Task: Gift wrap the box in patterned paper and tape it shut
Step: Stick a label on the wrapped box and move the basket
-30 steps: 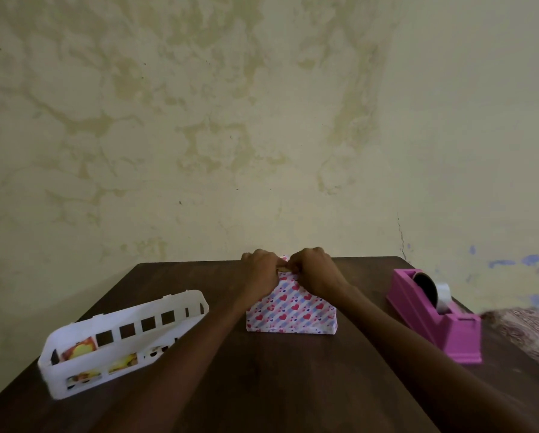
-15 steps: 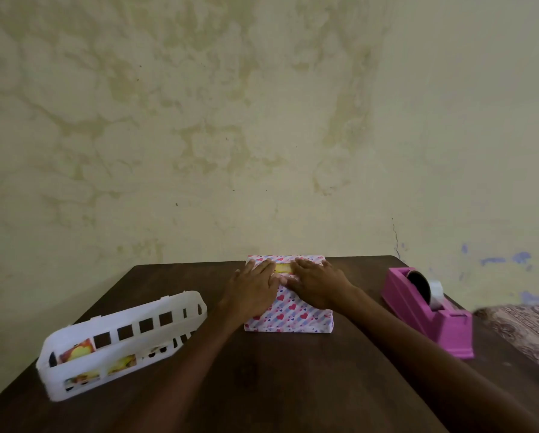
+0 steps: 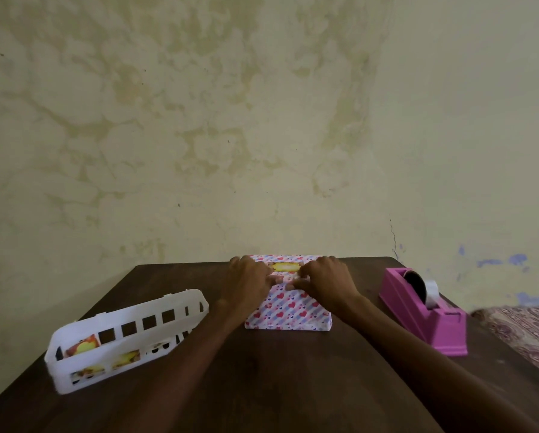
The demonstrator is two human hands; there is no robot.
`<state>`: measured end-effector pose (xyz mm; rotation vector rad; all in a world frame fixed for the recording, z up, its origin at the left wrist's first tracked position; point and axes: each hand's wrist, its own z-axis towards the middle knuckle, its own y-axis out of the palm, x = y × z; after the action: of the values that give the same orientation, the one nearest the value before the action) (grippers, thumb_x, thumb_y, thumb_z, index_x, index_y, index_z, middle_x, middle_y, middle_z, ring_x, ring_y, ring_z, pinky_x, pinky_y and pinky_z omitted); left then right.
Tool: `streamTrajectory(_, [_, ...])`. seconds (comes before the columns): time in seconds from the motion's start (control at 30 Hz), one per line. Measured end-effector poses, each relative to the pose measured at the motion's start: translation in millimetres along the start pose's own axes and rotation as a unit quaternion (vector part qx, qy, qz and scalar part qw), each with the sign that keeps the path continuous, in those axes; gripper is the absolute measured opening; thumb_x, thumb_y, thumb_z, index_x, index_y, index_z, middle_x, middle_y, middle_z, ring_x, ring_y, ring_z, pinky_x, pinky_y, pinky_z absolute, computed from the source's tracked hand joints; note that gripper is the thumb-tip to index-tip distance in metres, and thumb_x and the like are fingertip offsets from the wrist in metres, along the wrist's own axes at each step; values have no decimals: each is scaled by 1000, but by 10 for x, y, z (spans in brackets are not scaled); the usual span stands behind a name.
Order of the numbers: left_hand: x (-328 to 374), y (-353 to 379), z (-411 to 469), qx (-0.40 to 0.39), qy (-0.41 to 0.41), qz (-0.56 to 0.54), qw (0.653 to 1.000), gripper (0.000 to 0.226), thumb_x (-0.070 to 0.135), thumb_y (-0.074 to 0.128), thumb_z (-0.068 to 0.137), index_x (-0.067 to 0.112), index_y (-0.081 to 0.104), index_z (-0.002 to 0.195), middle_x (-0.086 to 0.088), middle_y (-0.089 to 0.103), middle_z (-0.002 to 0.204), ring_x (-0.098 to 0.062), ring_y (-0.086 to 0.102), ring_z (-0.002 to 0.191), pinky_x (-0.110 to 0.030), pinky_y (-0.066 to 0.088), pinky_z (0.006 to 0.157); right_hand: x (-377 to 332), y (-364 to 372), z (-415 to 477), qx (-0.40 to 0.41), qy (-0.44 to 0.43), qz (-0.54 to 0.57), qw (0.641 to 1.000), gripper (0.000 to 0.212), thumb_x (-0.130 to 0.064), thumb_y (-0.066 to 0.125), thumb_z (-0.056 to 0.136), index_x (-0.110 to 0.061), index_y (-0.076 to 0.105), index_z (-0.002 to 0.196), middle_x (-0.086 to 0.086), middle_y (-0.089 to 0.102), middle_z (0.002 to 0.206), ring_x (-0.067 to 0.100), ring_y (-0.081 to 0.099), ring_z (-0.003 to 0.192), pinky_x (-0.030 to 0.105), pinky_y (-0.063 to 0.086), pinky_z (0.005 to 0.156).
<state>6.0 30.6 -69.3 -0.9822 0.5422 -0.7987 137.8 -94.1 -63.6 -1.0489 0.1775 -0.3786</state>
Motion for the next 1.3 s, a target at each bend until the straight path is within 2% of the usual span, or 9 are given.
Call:
streamTrajectory(0.1, [-16,-10,90,0,10,-26,1000,55,66,52,83,28,65,121,2,65,117,-14,55,102,-24,37,91,-26,-77,13,28,10,25,999,40,-50,68,85,-20,70,113,2,71,109,15,62,93,27,48,81])
streamTrajectory(0.17, [-14,1,178,-29,18,-88,995,58,61,57,84,26,56,131,0,57,131,-16,51,116,-27,35,100,-59,-117,55,22,4,80,997,48,-44,71,86,-20,62,126,3,64,127,18,58,110,28,46,88])
streamTrajectory(0.27, [0,69,169,-104,28,-127,986,64,53,47,94,27,26,149,-1,22,158,-23,19,144,-41,14,117,-63,-89,125,-114,-16,121,986,81,-48,65,89,-14,28,153,7,29,159,24,32,143,37,32,113])
streamTrajectory(0.33, [27,140,102,-148,50,-98,983,61,49,31,100,28,10,153,1,4,161,-23,-1,148,-45,1,118,-49,24,132,-186,-49,49,980,88,-54,55,93,-13,10,157,9,10,164,24,12,151,39,16,120])
streamTrajectory(0.37, [38,164,76,-148,57,-81,984,59,48,26,102,28,6,153,2,1,162,-22,-4,148,-45,-3,119,-38,74,115,-187,-60,22,980,86,-55,51,95,-14,8,157,8,8,164,24,8,151,38,11,121])
streamTrajectory(0.53, [77,191,61,-119,53,-33,991,56,45,24,103,26,8,153,1,5,161,-24,2,148,-45,-1,119,-29,139,81,-136,-76,0,988,74,-48,49,99,-17,15,156,6,15,163,24,15,150,37,15,120])
streamTrajectory(0.97, [171,235,17,-89,55,65,992,71,42,48,97,12,13,152,-11,16,159,-31,17,145,-41,13,120,-96,186,177,-148,-17,-41,988,87,-54,57,92,-14,14,156,9,19,162,26,22,148,45,26,118])
streamTrajectory(1.13, [211,212,39,-86,52,88,991,67,41,47,98,12,17,151,-12,20,158,-32,22,144,-42,19,119,-144,214,46,-74,5,-26,997,70,-43,63,92,-12,35,147,8,43,150,24,42,138,36,38,110])
streamTrajectory(1.3, [237,209,9,-53,37,71,995,64,40,47,98,14,21,150,-9,26,156,-28,27,142,-39,22,117,-142,215,-74,-23,4,2,1000,52,-41,62,93,-14,51,136,5,55,140,21,54,126,33,45,102])
